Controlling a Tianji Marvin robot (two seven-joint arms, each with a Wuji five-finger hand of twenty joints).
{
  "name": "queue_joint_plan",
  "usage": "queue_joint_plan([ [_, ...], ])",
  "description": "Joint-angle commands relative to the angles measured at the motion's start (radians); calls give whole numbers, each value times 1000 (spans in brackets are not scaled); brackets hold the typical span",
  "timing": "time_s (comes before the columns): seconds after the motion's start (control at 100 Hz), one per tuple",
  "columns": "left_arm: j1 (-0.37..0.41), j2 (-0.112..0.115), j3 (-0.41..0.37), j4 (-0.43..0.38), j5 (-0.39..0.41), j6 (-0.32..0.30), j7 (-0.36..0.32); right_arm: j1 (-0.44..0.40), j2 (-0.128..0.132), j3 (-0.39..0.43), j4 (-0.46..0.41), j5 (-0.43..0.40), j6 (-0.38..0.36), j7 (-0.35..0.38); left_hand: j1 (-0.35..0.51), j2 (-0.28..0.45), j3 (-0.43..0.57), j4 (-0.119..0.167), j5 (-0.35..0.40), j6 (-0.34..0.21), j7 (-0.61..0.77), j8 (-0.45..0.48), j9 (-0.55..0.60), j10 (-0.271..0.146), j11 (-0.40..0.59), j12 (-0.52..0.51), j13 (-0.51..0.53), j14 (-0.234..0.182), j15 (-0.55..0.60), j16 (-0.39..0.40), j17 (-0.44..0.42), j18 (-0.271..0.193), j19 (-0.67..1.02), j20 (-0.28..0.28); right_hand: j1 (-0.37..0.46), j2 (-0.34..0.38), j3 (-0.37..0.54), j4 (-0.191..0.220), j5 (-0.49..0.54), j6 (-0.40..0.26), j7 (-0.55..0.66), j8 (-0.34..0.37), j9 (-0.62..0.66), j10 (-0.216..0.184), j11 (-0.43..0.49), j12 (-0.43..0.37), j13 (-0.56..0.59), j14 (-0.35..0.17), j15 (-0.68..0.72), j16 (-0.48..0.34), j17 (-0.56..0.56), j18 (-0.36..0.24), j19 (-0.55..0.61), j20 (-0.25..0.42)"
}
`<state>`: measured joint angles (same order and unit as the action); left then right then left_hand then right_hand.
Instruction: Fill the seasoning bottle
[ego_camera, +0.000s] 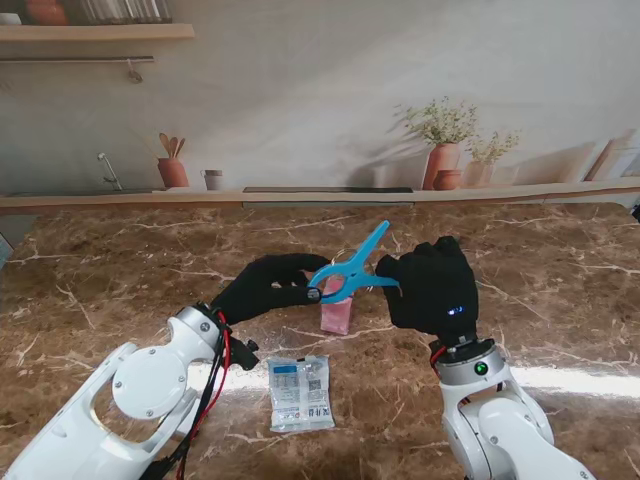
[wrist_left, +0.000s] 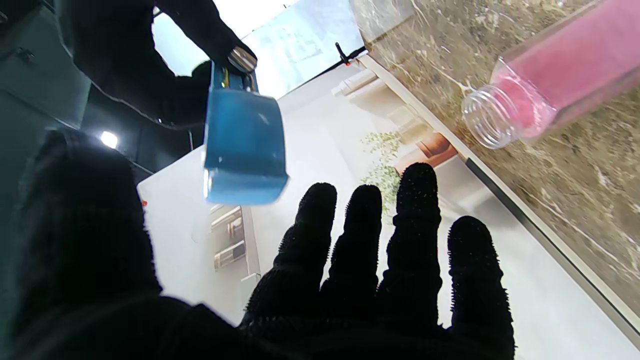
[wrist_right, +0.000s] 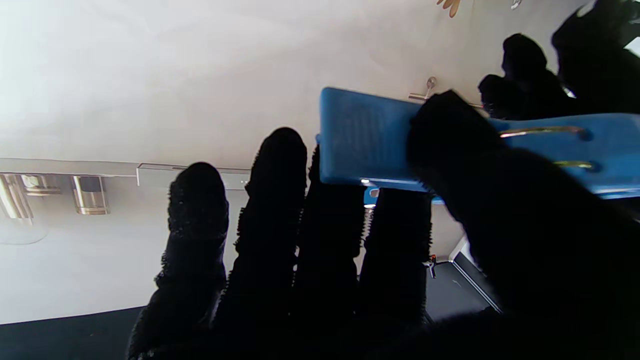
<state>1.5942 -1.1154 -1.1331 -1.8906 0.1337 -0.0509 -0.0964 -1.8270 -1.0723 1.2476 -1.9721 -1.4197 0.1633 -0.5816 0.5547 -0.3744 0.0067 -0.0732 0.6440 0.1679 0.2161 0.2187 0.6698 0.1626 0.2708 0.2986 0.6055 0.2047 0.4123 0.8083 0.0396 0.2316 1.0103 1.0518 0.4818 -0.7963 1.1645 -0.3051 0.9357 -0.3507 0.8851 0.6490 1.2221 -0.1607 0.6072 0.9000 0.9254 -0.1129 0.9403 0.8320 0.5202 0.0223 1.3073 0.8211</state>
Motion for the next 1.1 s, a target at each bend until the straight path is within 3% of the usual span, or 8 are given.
queue_joint_plan([
  [0.0,-5,-14,17,9,-5,-2,8,-3,2,-7,-3,-6,-4,3,-8,6,-32,23,16,-41,33,32,31,-25,25,18,7,13,29,32,-7,-15,-19,30,75,40,71,54,50,-43,30,25,44,5,35,27,27,2,21,25,-8,14,35,-2],
  [0.17,-17,-23,46,14,-44,10,19,3,7,-23,5,-21,-17,-12,135,-51,22,50,146,-117,155,97,222,-58,74,49,158,12,110,65,26,6,14,43,72,40,72,55,50,-46,28,25,44,3,33,27,27,0,20,25,-10,15,32,-4],
  [0.24,-20,-25,53,17,-47,11,28,5,7,-29,10,-18,-18,-17,40,-145,551,-3,226,-167,266,116,333,-81,116,72,219,7,160,70,33,2,46,36,71,41,72,55,49,-44,28,26,45,3,33,27,27,0,19,25,-10,15,32,-4],
  [0.4,-25,-43,73,31,-69,16,84,10,8,-45,29,-12,-26,-27,194,-179,893,-116,314,-265,621,16,547,-91,198,233,332,29,302,115,67,-23,135,53,65,50,61,51,37,-33,14,6,35,5,19,16,21,-6,-4,12,-10,14,25,-9],
  [0.61,-22,-64,87,35,-136,48,131,1,15,-44,46,-35,-20,-15,218,-188,964,-140,295,-325,723,218,598,-86,267,323,332,58,353,141,49,-20,173,62,-10,33,-29,60,-140,79,-21,-127,-147,25,-105,-26,-138,10,-176,-81,-93,12,-89,-55],
  [0.86,-22,-72,82,43,-169,68,147,-51,-6,-30,38,14,95,-25,222,-185,971,-140,288,-306,721,267,610,-76,269,324,342,58,362,136,55,-30,183,64,-200,110,-216,197,-451,379,-440,220,-663,120,-69,-153,-509,62,-265,-142,-326,-12,-246,-35],
  [0.97,-21,-74,80,46,-172,74,152,-72,-10,-16,23,24,113,-20,225,-186,970,-141,287,-297,718,275,615,-71,270,317,348,59,368,134,62,-33,191,64,-225,243,-474,262,-714,520,-655,190,-986,192,-163,-266,-729,79,-352,-219,-454,-38,-352,-30],
  [1.09,-20,-76,80,44,-175,82,158,-80,-7,-15,13,11,103,-26,226,-188,970,-142,290,-293,716,279,617,-67,273,314,354,61,373,133,66,-34,196,64,-309,176,-399,284,-809,603,-880,75,-1088,246,-451,-434,-808,105,-623,-404,-551,-42,-490,-60],
])
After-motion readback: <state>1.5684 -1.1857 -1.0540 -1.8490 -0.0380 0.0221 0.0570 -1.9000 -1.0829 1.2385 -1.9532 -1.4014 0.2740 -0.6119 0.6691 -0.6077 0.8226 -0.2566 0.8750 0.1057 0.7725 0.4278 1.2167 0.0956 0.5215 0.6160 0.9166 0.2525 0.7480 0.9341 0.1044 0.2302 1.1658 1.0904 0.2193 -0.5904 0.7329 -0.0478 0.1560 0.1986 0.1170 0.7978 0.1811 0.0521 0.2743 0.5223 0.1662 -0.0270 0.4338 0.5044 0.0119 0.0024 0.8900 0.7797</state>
